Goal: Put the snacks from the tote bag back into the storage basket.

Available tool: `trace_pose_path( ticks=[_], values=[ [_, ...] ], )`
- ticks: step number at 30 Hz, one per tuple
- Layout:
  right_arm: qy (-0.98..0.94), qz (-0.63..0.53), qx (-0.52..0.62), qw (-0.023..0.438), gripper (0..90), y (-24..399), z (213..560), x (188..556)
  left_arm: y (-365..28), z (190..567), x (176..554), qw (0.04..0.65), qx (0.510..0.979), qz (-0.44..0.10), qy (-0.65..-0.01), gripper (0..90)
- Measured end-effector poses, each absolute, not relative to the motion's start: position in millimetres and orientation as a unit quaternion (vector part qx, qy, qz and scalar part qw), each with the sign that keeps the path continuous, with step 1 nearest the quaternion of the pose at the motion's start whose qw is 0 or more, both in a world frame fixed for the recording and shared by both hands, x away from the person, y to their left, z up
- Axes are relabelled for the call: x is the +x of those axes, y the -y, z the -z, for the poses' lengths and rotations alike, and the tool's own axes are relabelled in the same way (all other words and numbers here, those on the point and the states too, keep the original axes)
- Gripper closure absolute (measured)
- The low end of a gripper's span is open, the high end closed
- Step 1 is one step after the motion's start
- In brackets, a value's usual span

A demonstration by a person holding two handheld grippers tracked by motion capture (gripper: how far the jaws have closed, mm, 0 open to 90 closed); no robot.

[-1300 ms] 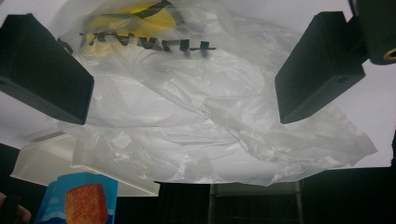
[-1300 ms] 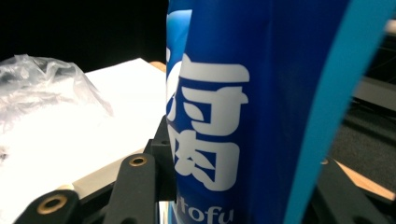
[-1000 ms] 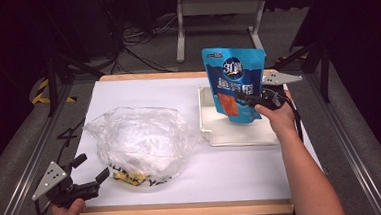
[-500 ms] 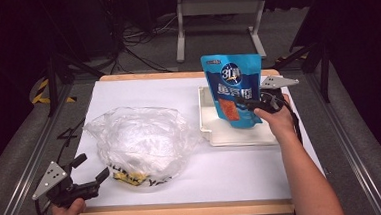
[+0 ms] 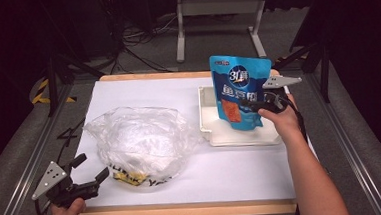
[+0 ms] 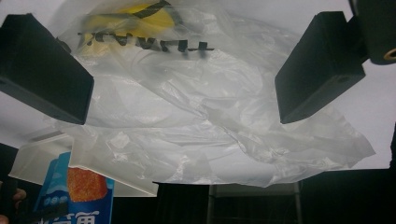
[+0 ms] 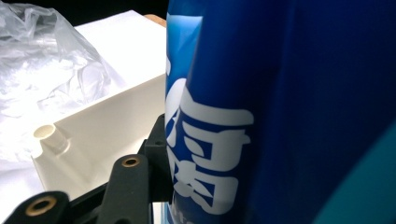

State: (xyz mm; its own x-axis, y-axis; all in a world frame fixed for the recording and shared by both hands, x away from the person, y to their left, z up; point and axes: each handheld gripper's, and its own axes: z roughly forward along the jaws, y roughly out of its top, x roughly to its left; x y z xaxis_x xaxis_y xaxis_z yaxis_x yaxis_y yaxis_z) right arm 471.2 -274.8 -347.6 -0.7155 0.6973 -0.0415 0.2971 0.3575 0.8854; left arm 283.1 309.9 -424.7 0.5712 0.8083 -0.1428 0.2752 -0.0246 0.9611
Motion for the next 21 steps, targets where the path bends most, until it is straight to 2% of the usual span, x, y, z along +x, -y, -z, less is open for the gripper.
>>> trace_pose_path(
  ticks=[7, 9, 16, 21],
  values=[
    [-0.804, -0.461, 0.308, 0.213, 50.4, 279.0, 343.9, 472.8, -309.6, 424.7, 283.1, 0.571, 0.677, -0.233, -0.400, 5.2],
    [-0.821, -0.427, 0.308, 0.222, 49.3, 278.5, 342.2, 473.5, -309.5, 424.9, 283.3, 0.572, 0.677, -0.233, -0.400, 5.2],
    [-0.831, -0.413, 0.288, 0.237, 50.0, 284.9, 333.4, 471.4, -309.7, 424.7, 282.7, 0.570, 0.678, -0.233, -0.401, 5.2],
    [-0.845, -0.390, 0.273, 0.242, 42.4, 292.4, 332.2, 473.1, -310.9, 424.5, 281.3, 0.568, 0.679, -0.234, -0.402, 5.2]
  ],
)
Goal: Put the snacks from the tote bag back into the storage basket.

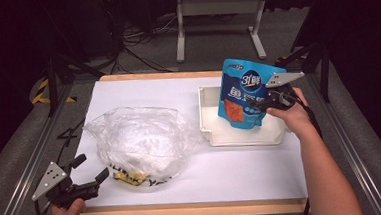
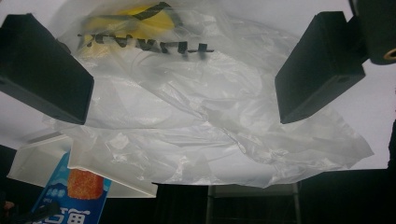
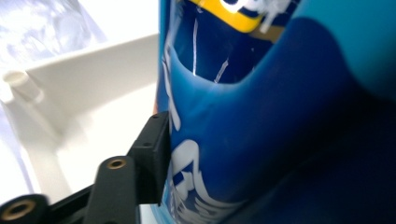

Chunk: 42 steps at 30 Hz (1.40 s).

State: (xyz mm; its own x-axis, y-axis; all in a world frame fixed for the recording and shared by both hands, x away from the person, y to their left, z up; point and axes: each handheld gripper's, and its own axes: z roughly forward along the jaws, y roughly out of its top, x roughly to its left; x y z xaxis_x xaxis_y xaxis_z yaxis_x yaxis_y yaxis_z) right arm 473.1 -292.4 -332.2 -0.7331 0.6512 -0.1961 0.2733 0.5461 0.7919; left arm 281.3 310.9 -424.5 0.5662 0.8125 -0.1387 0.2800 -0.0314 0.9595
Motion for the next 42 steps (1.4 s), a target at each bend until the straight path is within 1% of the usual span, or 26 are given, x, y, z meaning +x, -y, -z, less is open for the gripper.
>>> trace_pose_path(
  ticks=[3, 6, 11, 16, 23, 33, 35, 38, 42],
  values=[
    [-0.847, -0.390, 0.265, 0.243, 39.2, 297.0, 333.3, 472.9, -311.3, 425.1, 280.7, 0.569, 0.677, -0.234, -0.405, 5.2],
    [-0.850, -0.382, 0.261, 0.251, 38.2, 299.0, 333.5, 472.7, -312.0, 425.0, 279.5, 0.566, 0.678, -0.235, -0.406, 5.2],
    [-0.849, -0.377, 0.272, 0.252, 36.2, 308.4, 334.2, 474.8, -312.9, 424.9, 277.4, 0.566, 0.676, -0.238, -0.408, 5.2],
    [-0.847, -0.374, 0.283, 0.248, 34.2, 314.2, 335.3, 473.0, -312.8, 425.1, 277.6, 0.565, 0.676, -0.237, -0.409, 5.2],
    [-0.838, -0.391, 0.294, 0.242, 28.9, 316.7, 330.8, 467.2, -311.5, 425.3, 278.5, 0.568, 0.673, -0.239, -0.408, 5.2],
    [-0.813, -0.415, 0.325, 0.247, 12.2, 332.5, 308.9, 442.4, -311.7, 424.9, 278.9, 0.566, 0.677, -0.236, -0.406, 5.2],
    [-0.810, -0.416, 0.331, 0.249, 11.4, 334.1, 307.0, 439.2, -311.2, 424.6, 279.2, 0.566, 0.677, -0.236, -0.406, 5.2],
    [-0.797, -0.427, 0.332, 0.266, 11.4, 340.2, 299.1, 427.0, -309.1, 425.0, 280.7, 0.567, 0.678, -0.234, -0.405, 5.2],
    [-0.793, -0.442, 0.328, 0.262, 10.6, 342.7, 291.9, 412.3, -306.8, 424.6, 283.4, 0.567, 0.680, -0.234, -0.401, 5.2]
  ],
)
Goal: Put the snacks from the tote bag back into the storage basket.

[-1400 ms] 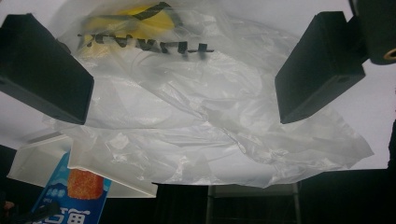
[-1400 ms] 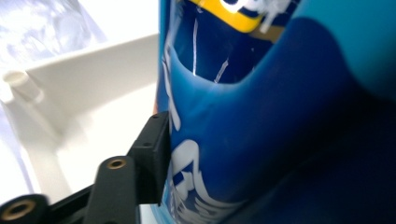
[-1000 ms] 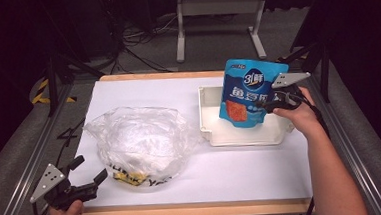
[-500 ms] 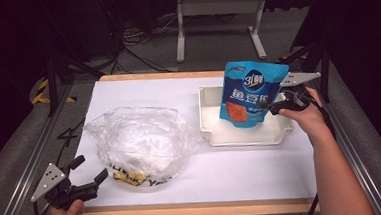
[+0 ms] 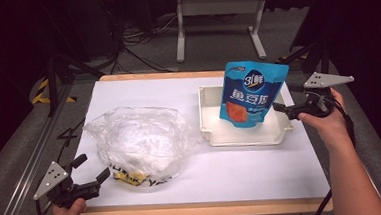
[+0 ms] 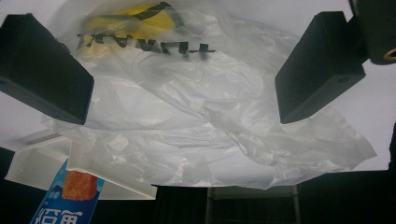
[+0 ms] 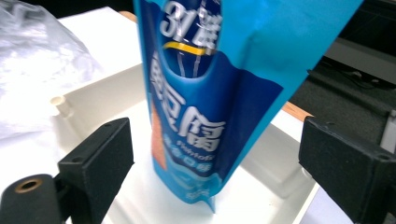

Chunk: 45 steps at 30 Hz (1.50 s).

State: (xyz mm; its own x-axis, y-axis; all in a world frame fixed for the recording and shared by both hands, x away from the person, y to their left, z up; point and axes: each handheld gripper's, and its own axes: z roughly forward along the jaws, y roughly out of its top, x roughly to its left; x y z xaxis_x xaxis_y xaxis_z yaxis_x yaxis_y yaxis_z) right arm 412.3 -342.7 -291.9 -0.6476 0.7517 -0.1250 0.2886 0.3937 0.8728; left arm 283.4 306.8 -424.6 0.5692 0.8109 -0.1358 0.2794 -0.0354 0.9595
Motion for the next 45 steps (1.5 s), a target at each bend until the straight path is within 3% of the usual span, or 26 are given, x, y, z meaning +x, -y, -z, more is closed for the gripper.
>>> trace_pose_path(
  ticks=[20, 45],
  values=[
    [-0.783, -0.520, 0.245, 0.236, 4.8, 311.1, 286.6, 347.7, -302.7, 424.3, 288.3, 0.570, 0.683, -0.231, -0.394, 5.2],
    [-0.751, -0.552, 0.266, 0.248, 4.1, 280.0, 354.0, 322.7, -300.2, 424.8, 286.3, 0.572, 0.682, -0.253, -0.378, 0.4]
  ],
)
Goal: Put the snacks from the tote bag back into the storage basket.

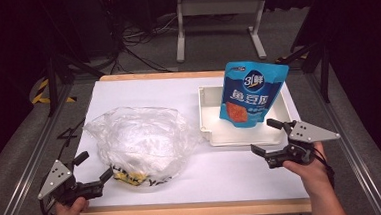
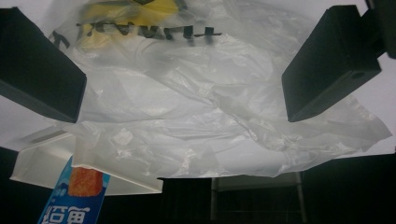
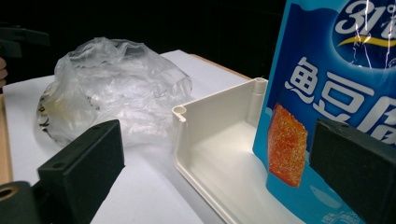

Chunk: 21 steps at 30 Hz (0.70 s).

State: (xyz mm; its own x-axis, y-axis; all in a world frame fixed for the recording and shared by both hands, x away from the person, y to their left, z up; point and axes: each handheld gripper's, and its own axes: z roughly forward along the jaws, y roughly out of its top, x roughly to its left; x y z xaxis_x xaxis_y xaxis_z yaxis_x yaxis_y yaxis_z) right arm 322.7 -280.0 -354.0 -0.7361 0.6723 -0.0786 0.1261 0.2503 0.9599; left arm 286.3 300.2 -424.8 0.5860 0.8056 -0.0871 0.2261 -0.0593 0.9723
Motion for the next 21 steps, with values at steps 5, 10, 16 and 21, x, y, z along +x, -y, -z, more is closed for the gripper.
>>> trace_pose_path(
  ticks=[5, 10, 16, 21],
  values=[
    [-0.739, -0.554, 0.281, 0.261, 3.4, 277.3, 370.2, 323.9, -301.5, 427.3, 287.3, 0.576, 0.682, -0.252, -0.374, 0.2],
    [-0.740, -0.550, 0.288, 0.261, 2.7, 277.0, 384.9, 327.1, -304.7, 431.0, 287.8, 0.579, 0.684, -0.244, -0.370, 0.2],
    [-0.755, -0.532, 0.285, 0.257, 2.4, 272.9, 406.9, 331.6, -305.3, 433.9, 291.6, 0.575, 0.697, -0.226, -0.364, 0.2],
    [-0.761, -0.515, 0.302, 0.253, 2.4, 266.3, 419.3, 334.0, -303.9, 440.2, 296.0, 0.577, 0.701, -0.208, -0.364, 0.2]
  ],
)
